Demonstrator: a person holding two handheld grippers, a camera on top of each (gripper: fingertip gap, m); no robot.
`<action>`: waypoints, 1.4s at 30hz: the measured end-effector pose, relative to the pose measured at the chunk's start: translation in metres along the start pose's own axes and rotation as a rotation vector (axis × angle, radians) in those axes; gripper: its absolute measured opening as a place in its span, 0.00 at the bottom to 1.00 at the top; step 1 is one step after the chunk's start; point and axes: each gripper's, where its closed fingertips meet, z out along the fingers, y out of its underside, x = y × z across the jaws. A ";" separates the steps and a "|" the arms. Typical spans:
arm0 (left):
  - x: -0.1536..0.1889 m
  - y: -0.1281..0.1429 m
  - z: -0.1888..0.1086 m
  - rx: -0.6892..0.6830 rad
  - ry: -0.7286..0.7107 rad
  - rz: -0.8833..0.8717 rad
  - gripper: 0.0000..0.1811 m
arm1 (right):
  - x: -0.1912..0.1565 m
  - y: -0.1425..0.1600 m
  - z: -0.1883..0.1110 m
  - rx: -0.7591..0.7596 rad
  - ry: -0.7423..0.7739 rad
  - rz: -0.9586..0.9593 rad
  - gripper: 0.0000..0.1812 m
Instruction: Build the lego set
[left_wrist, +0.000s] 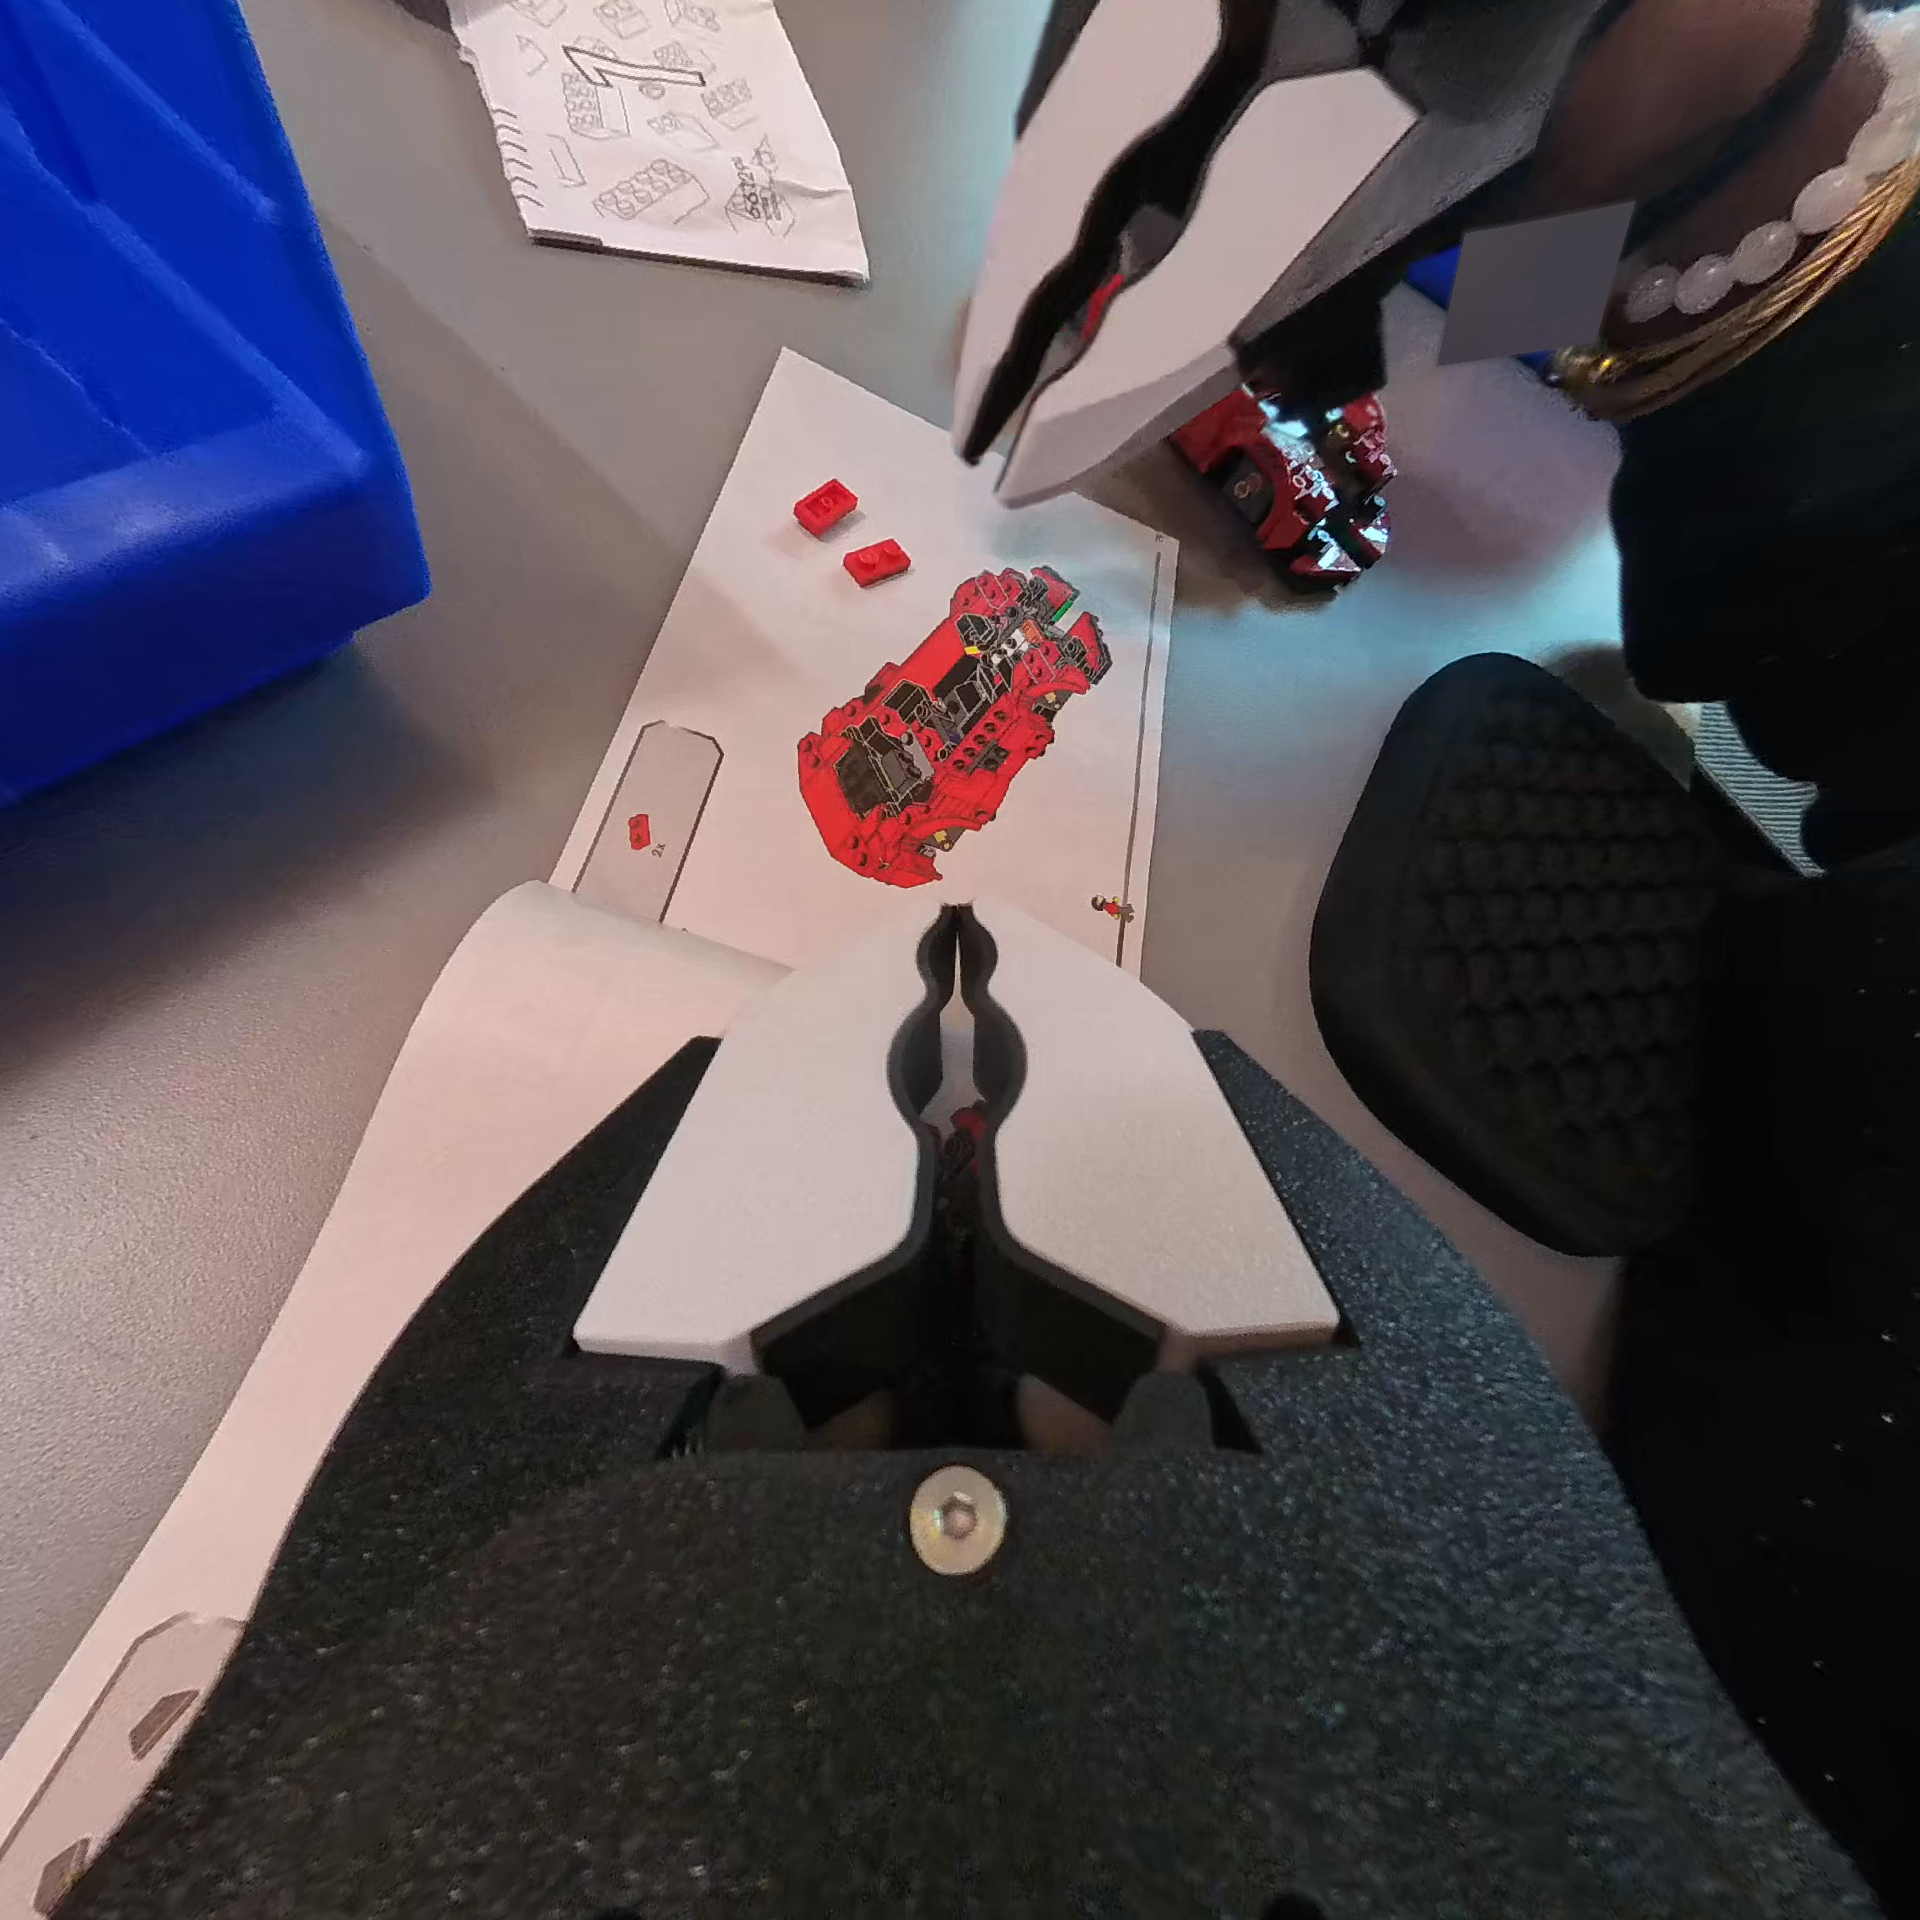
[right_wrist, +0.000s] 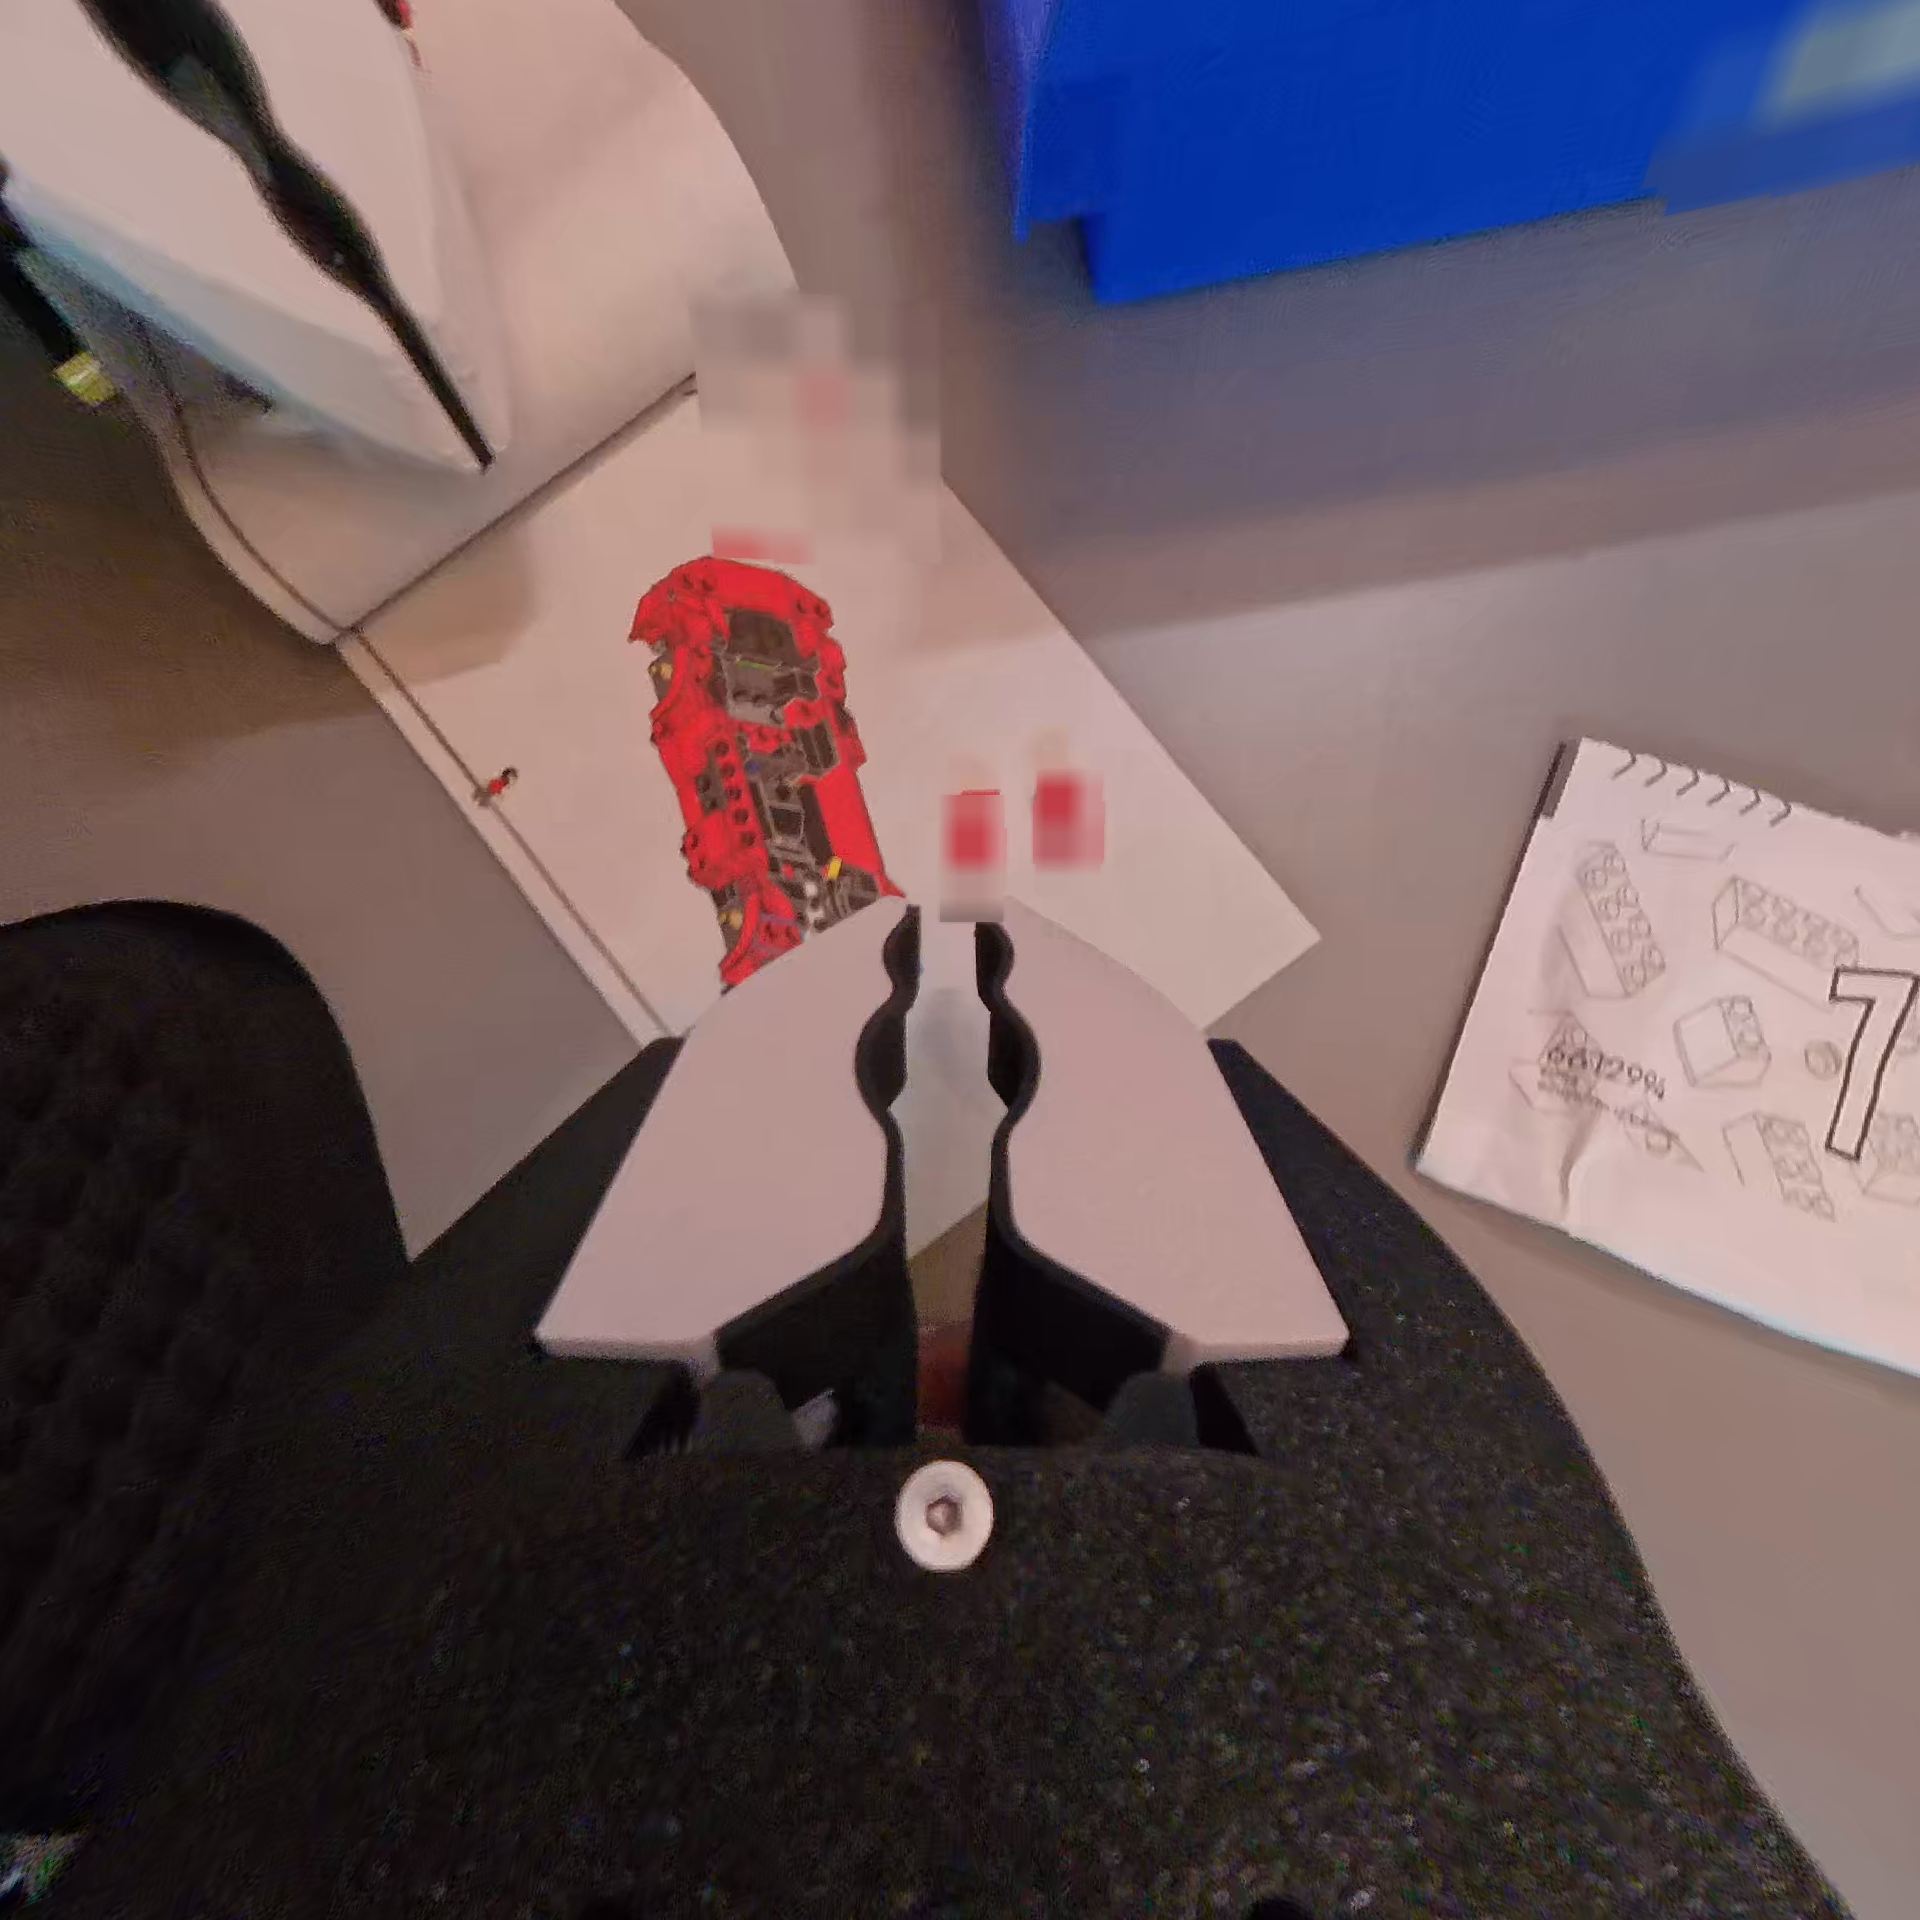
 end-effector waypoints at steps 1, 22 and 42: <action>0.000 0.000 0.000 0.001 0.000 0.000 0.00 | 0.001 -0.003 0.004 -0.008 -0.003 -0.001 0.06; -0.001 0.003 0.002 -0.020 -0.005 -0.005 0.00 | -0.006 0.009 -0.032 -0.022 0.027 -0.078 0.04; 0.085 -0.032 0.029 0.010 0.050 0.112 0.06 | -0.033 0.122 -0.096 -0.043 0.050 -0.076 0.04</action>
